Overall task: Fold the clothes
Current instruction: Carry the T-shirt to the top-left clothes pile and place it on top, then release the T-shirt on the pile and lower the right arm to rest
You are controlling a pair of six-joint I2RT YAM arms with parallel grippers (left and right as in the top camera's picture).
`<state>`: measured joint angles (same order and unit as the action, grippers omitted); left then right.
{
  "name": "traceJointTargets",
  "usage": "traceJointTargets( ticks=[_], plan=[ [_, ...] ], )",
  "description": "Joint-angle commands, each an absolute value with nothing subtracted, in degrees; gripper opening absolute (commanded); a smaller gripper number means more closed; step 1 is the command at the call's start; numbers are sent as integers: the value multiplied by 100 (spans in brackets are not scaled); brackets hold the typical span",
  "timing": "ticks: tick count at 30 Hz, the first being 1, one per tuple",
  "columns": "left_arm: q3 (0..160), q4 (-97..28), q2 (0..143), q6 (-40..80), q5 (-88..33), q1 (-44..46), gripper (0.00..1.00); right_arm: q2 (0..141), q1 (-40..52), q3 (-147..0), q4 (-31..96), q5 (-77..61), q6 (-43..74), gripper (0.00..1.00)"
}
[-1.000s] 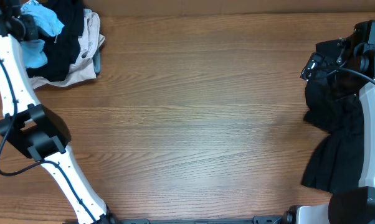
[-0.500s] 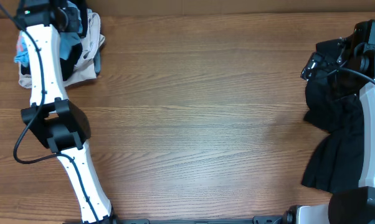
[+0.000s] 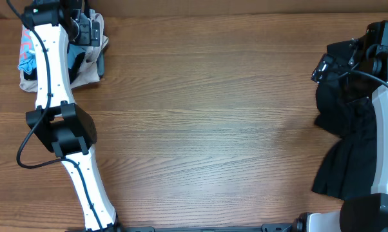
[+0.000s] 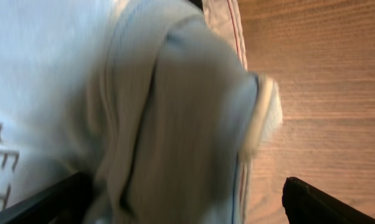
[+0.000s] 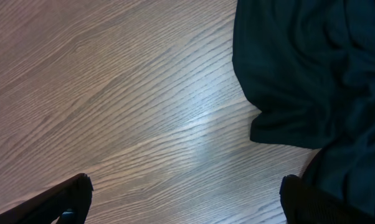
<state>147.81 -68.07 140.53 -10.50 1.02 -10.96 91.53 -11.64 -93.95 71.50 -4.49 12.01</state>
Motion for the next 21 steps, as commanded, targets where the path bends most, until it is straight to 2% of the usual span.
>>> traceJointTargets(
  ticks=[1, 10, 21],
  plan=[
    [15292, -7057, 13410, -701, 43, -1046, 100, 8962, -1186, -9380, 7116, -458, 1216, 100],
    [15353, -7015, 13032, -670, 357, -1345, 100, 8965, -1186, -9380, 7107, -458, 1214, 100],
    [15305, -5937, 14261, -690, 298, -1903, 100, 8965, -1186, -9380, 7102, -460, 1216, 100]
  ],
)
